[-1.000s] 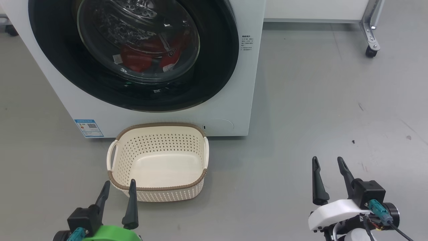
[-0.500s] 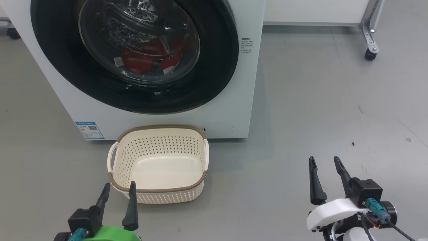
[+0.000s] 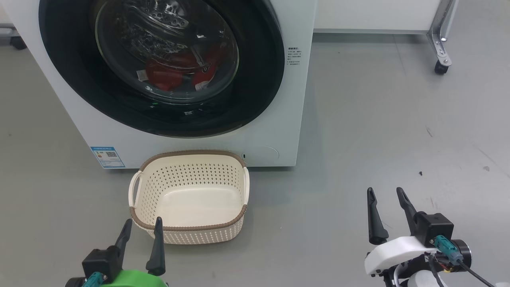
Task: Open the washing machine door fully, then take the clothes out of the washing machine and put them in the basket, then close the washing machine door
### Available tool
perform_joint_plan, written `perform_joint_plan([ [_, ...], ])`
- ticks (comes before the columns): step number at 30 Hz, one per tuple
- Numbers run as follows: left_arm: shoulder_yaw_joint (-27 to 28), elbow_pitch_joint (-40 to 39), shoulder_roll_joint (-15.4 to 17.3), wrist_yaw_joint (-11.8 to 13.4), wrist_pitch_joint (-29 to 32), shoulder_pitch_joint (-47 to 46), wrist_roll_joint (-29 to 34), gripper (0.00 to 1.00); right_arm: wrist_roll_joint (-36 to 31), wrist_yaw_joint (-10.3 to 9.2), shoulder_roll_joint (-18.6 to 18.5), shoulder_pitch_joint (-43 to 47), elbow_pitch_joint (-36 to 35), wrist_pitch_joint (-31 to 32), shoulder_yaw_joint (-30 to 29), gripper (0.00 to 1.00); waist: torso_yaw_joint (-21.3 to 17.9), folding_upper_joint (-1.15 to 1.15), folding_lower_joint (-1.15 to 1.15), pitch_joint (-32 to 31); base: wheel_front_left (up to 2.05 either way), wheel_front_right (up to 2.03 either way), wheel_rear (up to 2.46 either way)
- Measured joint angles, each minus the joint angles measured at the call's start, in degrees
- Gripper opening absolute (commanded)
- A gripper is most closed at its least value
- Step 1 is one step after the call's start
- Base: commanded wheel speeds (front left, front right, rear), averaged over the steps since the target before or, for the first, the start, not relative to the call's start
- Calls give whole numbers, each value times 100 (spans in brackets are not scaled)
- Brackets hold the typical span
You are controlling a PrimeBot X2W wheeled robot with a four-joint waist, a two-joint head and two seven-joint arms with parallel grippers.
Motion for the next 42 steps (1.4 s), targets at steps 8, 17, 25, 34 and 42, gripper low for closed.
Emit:
perform_joint_plan([
  [8,-30,1,-1,0,0,0,-33,100,0,-2,0,-13,22,0,1,100,3,0,0,11,0,0,0],
  [17,-60,-5,-1,1,0,-1,-42,100,0,-8,1,-25,26,0,-13,100,15,0,0,50,0,0,0],
  [25,-97,-81,-3,9,0,-30,-48,100,1,-47,4,-77,-12,-1,-82,100,39,0,0,172,0,0,0],
  [34,-123,-194,-4,9,0,-166,-48,100,54,-47,4,-231,-148,-1,-151,100,93,0,0,378,0,0,0],
  [42,-238,-368,-7,9,-1,-393,-41,100,-94,-48,-82,-714,-456,-8,-203,100,174,0,0,796,0,0,0],
])
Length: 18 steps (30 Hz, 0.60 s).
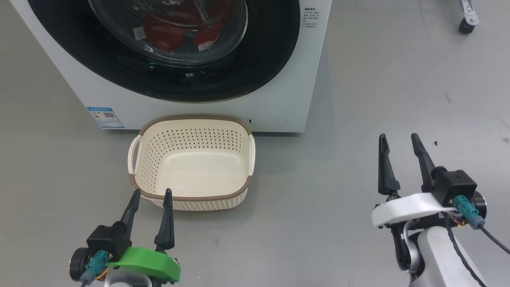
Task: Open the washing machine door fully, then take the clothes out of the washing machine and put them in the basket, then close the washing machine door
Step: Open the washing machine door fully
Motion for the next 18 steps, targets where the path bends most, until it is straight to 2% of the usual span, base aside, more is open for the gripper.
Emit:
perform_joint_plan([
  [4,-90,-90,-3,-3,1,-171,5,100,58,13,-11,-344,-177,-1,-96,100,49,0,0,252,0,0,0],
  [8,-134,-170,-7,-18,0,-393,7,100,76,131,-147,-808,-318,0,-171,100,114,0,0,525,0,0,0],
  [9,-149,-191,-8,-23,0,-441,7,100,112,164,-186,-941,-347,9,-194,47,132,0,0,595,0,0,0],
  [10,-168,-211,-9,-59,0,-492,7,100,132,194,-223,-1079,-368,55,-209,0,152,0,0,666,0,0,0],
  [13,-234,-244,-11,-111,0,-637,7,100,187,324,-350,-1467,-408,220,-210,0,216,0,0,877,0,0,0],
  [18,-304,-261,-21,-162,0,-871,-13,100,431,423,-420,-2030,-410,490,-364,0,354,0,0,1203,0,0,0],
])
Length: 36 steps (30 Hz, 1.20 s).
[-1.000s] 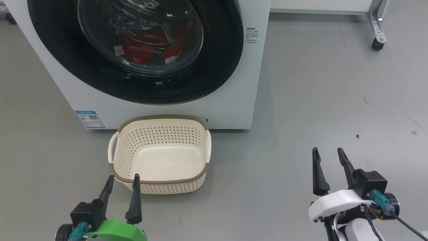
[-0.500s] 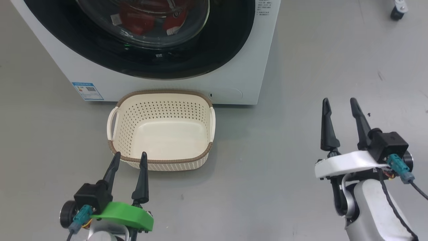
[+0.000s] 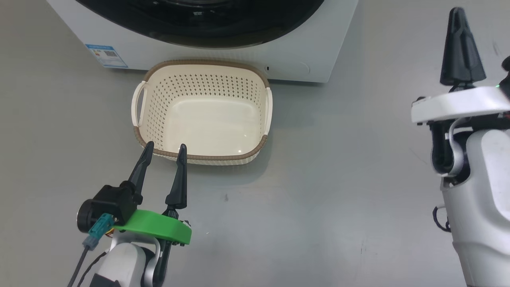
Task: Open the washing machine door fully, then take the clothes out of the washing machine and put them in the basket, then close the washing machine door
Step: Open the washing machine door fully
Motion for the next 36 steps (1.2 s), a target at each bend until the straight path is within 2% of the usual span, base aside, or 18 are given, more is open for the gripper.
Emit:
perform_joint_plan([
  [3,-32,-2,-4,-5,0,-90,-47,100,318,53,25,-368,1,175,-188,0,106,0,0,166,0,0,0],
  [7,-31,2,-7,-7,0,-136,-48,100,1059,62,248,-823,98,483,-430,0,245,0,0,368,0,0,0],
  [16,-127,-54,-15,-65,0,-380,-199,100,1651,24,207,-1766,552,1313,-734,0,481,0,0,759,0,0,0],
  [24,-171,-49,-29,-105,0,-473,-200,100,2250,-124,174,-2550,922,2037,-979,0,637,0,0,1032,0,0,0],
  [28,-180,-29,-31,-124,0,-518,-199,100,2644,-135,196,-2898,1128,2424,-1056,0,692,0,0,1148,0,0,0],
  [36,-213,-27,-35,-149,0,-600,-199,100,3248,-349,245,-3561,1419,3051,-1188,0,759,0,1,1341,0,0,0],
])
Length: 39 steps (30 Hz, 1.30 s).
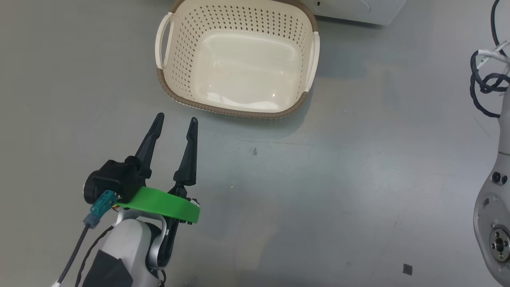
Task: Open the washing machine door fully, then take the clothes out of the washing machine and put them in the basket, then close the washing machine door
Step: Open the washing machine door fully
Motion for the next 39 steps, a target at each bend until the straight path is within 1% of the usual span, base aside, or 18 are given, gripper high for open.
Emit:
perform_joint_plan([
  [4,-77,0,-9,-8,0,-77,-49,100,345,-100,37,-258,158,197,-130,0,43,0,0,95,0,0,0],
  [7,-120,-1,-15,-9,0,-104,-49,100,527,-136,54,-446,256,339,-138,0,75,0,0,163,0,0,0],
  [8,-135,0,-16,-13,0,-126,-51,100,566,-176,60,-519,286,381,-138,0,88,0,0,185,0,0,0],
  [10,-147,-2,-18,-52,0,-192,-81,100,625,-181,63,-638,365,455,-137,0,121,0,0,223,0,0,0],
  [13,-158,-5,-19,-52,0,-246,-101,100,671,-224,67,-749,501,563,-113,0,175,0,0,270,0,0,0],
  [18,-164,-1,-22,-53,-1,-257,-135,100,764,-231,19,-867,679,681,-96,0,238,0,0,309,0,0,0],
  [21,-164,0,-23,-53,-1,-262,-149,100,775,-282,-3,-979,803,730,-101,0,268,0,0,322,0,0,0],
  [27,-164,8,-24,-53,-1,-275,-149,100,1198,-371,-48,-1132,1051,1010,-232,0,315,0,0,330,0,0,0],
  [34,-165,22,-27,-53,-1,-282,-149,100,1338,-380,-86,-1219,1358,1279,-227,0,319,0,0,302,0,0,0],
  [39,-166,32,-27,-53,-1,-294,-142,100,1528,-385,-74,-1224,1492,1346,-260,0,301,0,0,276,0,0,0],
])
